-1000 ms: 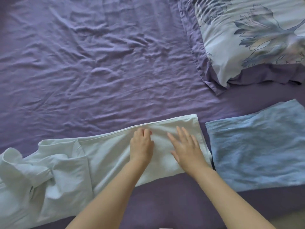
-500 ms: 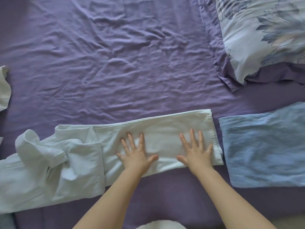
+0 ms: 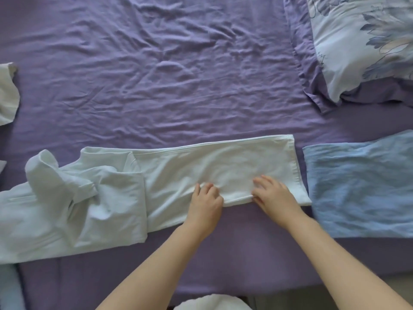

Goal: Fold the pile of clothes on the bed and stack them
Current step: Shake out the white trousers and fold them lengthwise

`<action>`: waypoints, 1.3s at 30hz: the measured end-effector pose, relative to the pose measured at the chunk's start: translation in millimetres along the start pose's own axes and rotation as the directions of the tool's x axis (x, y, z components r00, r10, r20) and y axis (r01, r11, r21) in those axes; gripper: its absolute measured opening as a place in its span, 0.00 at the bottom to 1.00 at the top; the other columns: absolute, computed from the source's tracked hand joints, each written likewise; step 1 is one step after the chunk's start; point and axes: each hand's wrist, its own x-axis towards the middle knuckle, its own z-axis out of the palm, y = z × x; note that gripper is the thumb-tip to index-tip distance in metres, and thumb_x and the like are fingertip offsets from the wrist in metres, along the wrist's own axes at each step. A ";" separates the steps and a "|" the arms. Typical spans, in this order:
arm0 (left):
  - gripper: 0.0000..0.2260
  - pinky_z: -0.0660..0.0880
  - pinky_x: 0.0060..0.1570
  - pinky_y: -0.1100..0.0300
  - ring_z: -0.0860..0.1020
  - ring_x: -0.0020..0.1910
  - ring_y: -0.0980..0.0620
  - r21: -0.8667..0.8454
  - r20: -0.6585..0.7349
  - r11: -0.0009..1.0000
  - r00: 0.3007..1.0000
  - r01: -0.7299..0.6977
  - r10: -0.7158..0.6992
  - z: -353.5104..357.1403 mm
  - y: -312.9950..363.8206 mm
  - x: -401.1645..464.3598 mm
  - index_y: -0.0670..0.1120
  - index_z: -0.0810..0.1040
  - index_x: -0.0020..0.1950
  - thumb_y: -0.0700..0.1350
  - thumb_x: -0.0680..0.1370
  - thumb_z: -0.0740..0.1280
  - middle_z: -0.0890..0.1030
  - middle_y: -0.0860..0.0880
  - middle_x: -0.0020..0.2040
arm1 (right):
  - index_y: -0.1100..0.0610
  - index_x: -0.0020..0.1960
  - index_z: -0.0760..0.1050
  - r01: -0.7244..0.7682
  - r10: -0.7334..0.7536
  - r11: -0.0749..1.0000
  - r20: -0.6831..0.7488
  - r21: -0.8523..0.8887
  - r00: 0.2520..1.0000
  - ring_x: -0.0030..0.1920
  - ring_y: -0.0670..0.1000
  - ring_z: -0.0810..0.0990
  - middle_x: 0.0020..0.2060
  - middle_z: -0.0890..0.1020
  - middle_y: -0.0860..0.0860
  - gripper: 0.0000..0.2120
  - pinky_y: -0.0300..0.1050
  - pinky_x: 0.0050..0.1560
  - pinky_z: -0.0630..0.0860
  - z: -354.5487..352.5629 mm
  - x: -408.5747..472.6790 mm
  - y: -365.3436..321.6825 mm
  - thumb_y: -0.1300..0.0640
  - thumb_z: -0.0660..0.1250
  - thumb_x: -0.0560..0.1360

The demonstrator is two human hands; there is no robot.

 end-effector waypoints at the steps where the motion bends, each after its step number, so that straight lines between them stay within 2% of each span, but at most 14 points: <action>1: 0.03 0.71 0.59 0.43 0.77 0.55 0.44 -0.079 0.013 0.997 1.000 0.001 0.000 -0.9 -2.3 0.9 0.42 0.81 0.40 0.41 0.70 0.73 0.81 0.45 0.45 | 0.59 0.40 0.81 -0.007 0.005 0.999 0.026 0.050 1.000 0.52 0.65 0.81 0.52 0.82 0.60 0.11 0.58 0.46 0.77 -3.7 2.4 1.1 0.61 0.81 0.61; 4: 0.09 0.64 0.58 0.53 0.73 0.55 0.45 -0.263 0.075 0.961 0.994 0.092 -0.074 -9.7 -6.3 0.9 0.43 0.77 0.44 0.44 0.80 0.61 0.76 0.46 0.44 | 0.58 0.52 0.79 0.089 -0.095 0.993 0.071 0.083 0.993 0.59 0.61 0.76 0.60 0.77 0.58 0.16 0.55 0.58 0.71 -7.8 3.1 -4.1 0.56 0.77 0.67; 7: 0.09 0.66 0.59 0.53 0.74 0.54 0.45 -0.495 0.159 0.842 0.975 0.213 -0.153 -19.2 -5.3 -0.1 0.42 0.78 0.44 0.44 0.80 0.62 0.75 0.45 0.45 | 0.60 0.37 0.79 0.258 -0.254 0.963 -0.055 0.083 0.966 0.43 0.60 0.83 0.42 0.83 0.55 0.13 0.51 0.40 0.79 -14.0 7.0 -6.8 0.65 0.81 0.58; 9: 0.10 0.65 0.62 0.57 0.72 0.64 0.50 -0.595 0.256 0.760 0.958 0.262 -0.130 -20.3 -7.4 -2.9 0.42 0.79 0.46 0.46 0.81 0.62 0.79 0.46 0.51 | 0.58 0.36 0.80 0.239 -0.237 0.970 -0.047 0.040 0.970 0.46 0.58 0.83 0.40 0.83 0.52 0.09 0.49 0.38 0.78 -20.8 10.9 -5.5 0.62 0.81 0.61; 11: 0.11 0.66 0.61 0.58 0.71 0.64 0.49 -0.488 0.258 0.845 0.961 0.218 -0.099 -12.6 -14.1 -7.5 0.45 0.81 0.47 0.50 0.81 0.62 0.78 0.51 0.52 | 0.53 0.47 0.81 0.214 -0.196 0.973 0.176 -0.087 0.965 0.55 0.55 0.77 0.49 0.81 0.50 0.03 0.45 0.44 0.73 -15.7 7.3 -1.4 0.58 0.70 0.74; 14: 0.12 0.67 0.56 0.57 0.69 0.58 0.51 -0.190 0.132 0.943 0.959 0.273 -0.251 1.6 -27.3 -28.0 0.53 0.79 0.54 0.58 0.77 0.64 0.73 0.53 0.55 | 0.54 0.57 0.72 0.068 0.019 0.975 0.386 -0.211 0.922 0.56 0.56 0.73 0.54 0.75 0.52 0.11 0.45 0.41 0.63 2.4 -8.0 0.5 0.62 0.61 0.76; 17: 0.14 0.66 0.51 0.57 0.69 0.57 0.49 -0.087 0.093 0.948 0.950 0.306 -0.298 18.1 -34.9 -49.6 0.52 0.74 0.57 0.58 0.75 0.66 0.71 0.52 0.54 | 0.54 0.55 0.71 -0.061 0.105 0.980 0.237 -0.189 0.966 0.52 0.56 0.74 0.50 0.76 0.52 0.14 0.45 0.39 0.63 11.4 -20.3 -4.6 0.63 0.66 0.70; 21: 0.15 0.66 0.51 0.57 0.70 0.59 0.48 -0.008 0.098 0.944 0.939 0.331 -0.329 34.0 -28.3 -52.4 0.51 0.71 0.60 0.50 0.75 0.67 0.71 0.52 0.59 | 0.54 0.35 0.77 0.028 -0.017 0.992 0.092 -0.120 0.996 0.29 0.55 0.76 0.29 0.76 0.50 0.22 0.42 0.24 0.67 15.2 -22.0 -30.8 0.66 0.80 0.44; 24: 0.09 0.66 0.45 0.57 0.73 0.55 0.47 0.010 0.005 0.942 0.942 0.336 -0.336 34.3 -27.6 -46.4 0.50 0.76 0.54 0.43 0.74 0.68 0.76 0.51 0.54 | 0.53 0.38 0.80 0.026 -0.025 0.999 0.005 -0.029 1.000 0.31 0.55 0.78 0.31 0.78 0.50 0.22 0.41 0.27 0.71 22.8 -14.7 -54.6 0.65 0.81 0.46; 27: 0.07 0.65 0.47 0.56 0.73 0.57 0.48 -0.110 0.139 0.953 0.954 0.283 -0.267 30.6 -42.2 -45.1 0.50 0.76 0.55 0.46 0.79 0.62 0.76 0.51 0.54 | 0.52 0.46 0.82 0.118 -0.118 0.992 0.009 0.034 0.993 0.39 0.55 0.81 0.39 0.81 0.50 0.27 0.43 0.34 0.74 30.6 -8.5 -79.1 0.66 0.79 0.48; 29: 0.08 0.68 0.49 0.55 0.74 0.55 0.46 -0.258 0.256 0.930 0.947 0.261 -0.195 27.9 -50.9 -48.7 0.49 0.77 0.55 0.46 0.80 0.61 0.77 0.49 0.53 | 0.51 0.41 0.81 0.237 -0.235 0.971 0.066 -0.038 0.970 0.37 0.52 0.80 0.36 0.80 0.48 0.25 0.41 0.35 0.73 32.4 -6.7 -89.2 0.65 0.78 0.45; 32: 0.09 0.69 0.53 0.55 0.74 0.56 0.47 -0.283 0.297 0.920 0.937 0.270 -0.183 25.5 -55.7 -62.9 0.50 0.77 0.58 0.46 0.80 0.61 0.76 0.49 0.54 | 0.48 0.35 0.80 0.121 -0.104 0.987 0.152 -0.106 0.983 0.31 0.51 0.78 0.30 0.78 0.46 0.22 0.40 0.30 0.70 30.7 -3.0 -94.4 0.62 0.79 0.44; 35: 0.10 0.67 0.52 0.54 0.73 0.57 0.47 -0.028 0.196 0.957 0.940 0.289 -0.278 22.6 -57.7 -83.0 0.52 0.76 0.56 0.44 0.75 0.68 0.76 0.50 0.55 | 0.51 0.51 0.78 0.045 -0.039 0.999 0.214 -0.025 0.976 0.50 0.56 0.76 0.48 0.79 0.51 0.16 0.45 0.45 0.66 41.9 0.2 -110.3 0.63 0.72 0.65; 39: 0.20 0.73 0.30 0.56 0.78 0.35 0.46 0.105 0.027 0.936 0.940 0.336 -0.341 19.8 -74.6 -104.6 0.49 0.79 0.34 0.37 0.47 0.80 0.78 0.48 0.36 | 0.46 0.67 0.69 0.170 -0.183 0.983 0.287 0.070 0.940 0.64 0.53 0.68 0.64 0.70 0.49 0.23 0.48 0.59 0.61 59.7 2.9 -146.6 0.60 0.63 0.74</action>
